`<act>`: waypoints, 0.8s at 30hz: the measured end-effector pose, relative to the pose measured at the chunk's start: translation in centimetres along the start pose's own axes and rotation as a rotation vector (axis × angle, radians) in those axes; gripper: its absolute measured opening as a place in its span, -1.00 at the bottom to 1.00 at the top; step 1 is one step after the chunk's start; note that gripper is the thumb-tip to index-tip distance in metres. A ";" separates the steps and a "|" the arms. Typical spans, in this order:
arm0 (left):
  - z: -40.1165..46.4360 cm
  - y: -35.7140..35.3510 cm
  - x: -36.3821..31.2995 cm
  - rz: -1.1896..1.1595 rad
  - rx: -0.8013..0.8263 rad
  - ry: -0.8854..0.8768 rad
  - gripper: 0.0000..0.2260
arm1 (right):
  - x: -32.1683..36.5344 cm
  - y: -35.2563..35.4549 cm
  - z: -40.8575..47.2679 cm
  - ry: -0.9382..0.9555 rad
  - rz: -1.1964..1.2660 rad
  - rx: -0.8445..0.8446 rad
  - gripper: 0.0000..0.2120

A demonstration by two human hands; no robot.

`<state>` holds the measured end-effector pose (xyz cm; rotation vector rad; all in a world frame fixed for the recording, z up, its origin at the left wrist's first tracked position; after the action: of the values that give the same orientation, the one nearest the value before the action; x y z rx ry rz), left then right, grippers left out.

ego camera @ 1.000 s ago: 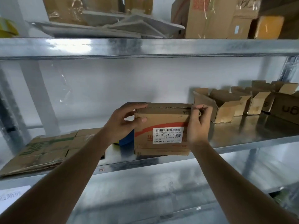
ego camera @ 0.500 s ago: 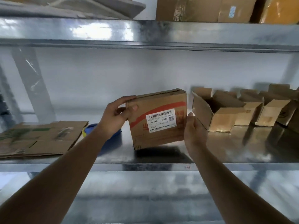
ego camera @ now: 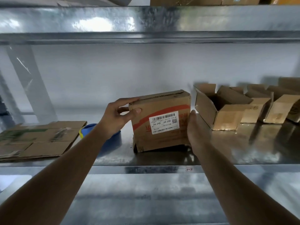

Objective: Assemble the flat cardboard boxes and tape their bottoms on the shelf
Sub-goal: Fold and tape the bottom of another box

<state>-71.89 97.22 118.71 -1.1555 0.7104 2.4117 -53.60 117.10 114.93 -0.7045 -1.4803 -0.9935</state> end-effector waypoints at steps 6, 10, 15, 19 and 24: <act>0.9 -1.2 -0.1 0.138 0.034 -0.124 -0.59 | -0.6 -0.2 0.6 -0.010 0.100 -0.042 -0.14; 1.1 -1.4 -0.2 0.120 0.047 -0.131 -0.58 | -0.7 0.0 0.4 0.020 0.094 -0.044 -0.08; 0.7 -0.8 -0.2 0.083 0.095 -0.105 -0.55 | -0.9 0.4 0.3 -0.028 0.262 0.011 -0.16; 0.2 -0.7 0.0 0.055 0.113 -0.093 -0.52 | -0.8 0.6 0.3 0.043 0.276 -0.025 -0.17; 0.0 -0.5 -0.2 0.047 0.137 -0.088 -0.53 | -0.7 1.3 0.4 0.097 0.245 -0.077 -0.10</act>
<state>-71.50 97.64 118.75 -0.9834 0.8680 2.3934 -52.52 118.11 114.55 -0.8587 -1.2436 -0.8862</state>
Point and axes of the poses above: each hand's wrist, its own z-axis towards the middle knuckle, its own y-axis out of the back of the hand, x = y × z, the point moved 2 cm from there along z, towards the middle knuckle, and after that the axes turned 8 degrees about z, right-handed, at the moved point
